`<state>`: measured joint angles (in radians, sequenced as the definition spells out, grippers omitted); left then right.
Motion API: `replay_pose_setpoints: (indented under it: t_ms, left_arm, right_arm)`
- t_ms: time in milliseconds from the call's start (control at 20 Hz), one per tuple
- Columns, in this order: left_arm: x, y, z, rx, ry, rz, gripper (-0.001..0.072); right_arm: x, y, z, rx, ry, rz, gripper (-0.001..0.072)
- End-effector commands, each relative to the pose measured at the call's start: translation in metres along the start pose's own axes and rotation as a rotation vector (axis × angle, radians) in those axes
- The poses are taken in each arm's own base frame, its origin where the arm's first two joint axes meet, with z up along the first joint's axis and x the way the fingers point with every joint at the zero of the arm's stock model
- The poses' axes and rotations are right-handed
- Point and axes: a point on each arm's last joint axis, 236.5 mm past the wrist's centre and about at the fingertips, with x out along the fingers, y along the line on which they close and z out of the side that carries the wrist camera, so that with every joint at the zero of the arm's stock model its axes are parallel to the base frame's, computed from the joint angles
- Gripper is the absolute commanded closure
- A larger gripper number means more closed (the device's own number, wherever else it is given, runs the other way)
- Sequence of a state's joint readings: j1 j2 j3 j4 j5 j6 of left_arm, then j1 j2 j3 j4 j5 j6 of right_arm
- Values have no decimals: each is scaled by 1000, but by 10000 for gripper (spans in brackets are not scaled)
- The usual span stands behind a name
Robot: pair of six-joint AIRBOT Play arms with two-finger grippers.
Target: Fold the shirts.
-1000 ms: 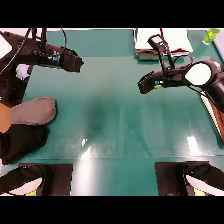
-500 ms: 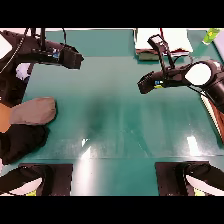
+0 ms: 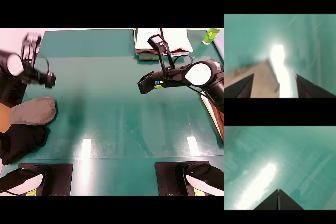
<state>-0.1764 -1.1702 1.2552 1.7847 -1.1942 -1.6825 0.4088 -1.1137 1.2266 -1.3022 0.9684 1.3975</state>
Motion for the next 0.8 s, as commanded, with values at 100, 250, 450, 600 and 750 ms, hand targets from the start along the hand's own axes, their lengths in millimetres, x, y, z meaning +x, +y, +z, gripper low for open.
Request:
replay_pose_setpoints:
  t_ms: [100, 250, 450, 600, 750]
  left_arm:
    - [85, 40, -107, -169, 212, 62, 98]
    - [99, 48, -134, -211, 256, 73, 99]
    - [95, 51, -130, -215, 247, 76, 675]
    - [61, 60, -94, -204, 167, 81, 681]
    - [-41, 60, -1, -141, -165, 67, 682]
  right_arm:
    - [0, 0, 0, 0, 0, 1, 691]
    - [0, 0, 0, 0, 0, 1, 691]
    - [0, 0, 2, 0, -10, -1, 691]
    - [-10, 2, 17, -10, -40, 0, 691]
    - [-48, 7, 64, -44, -158, -12, 691]
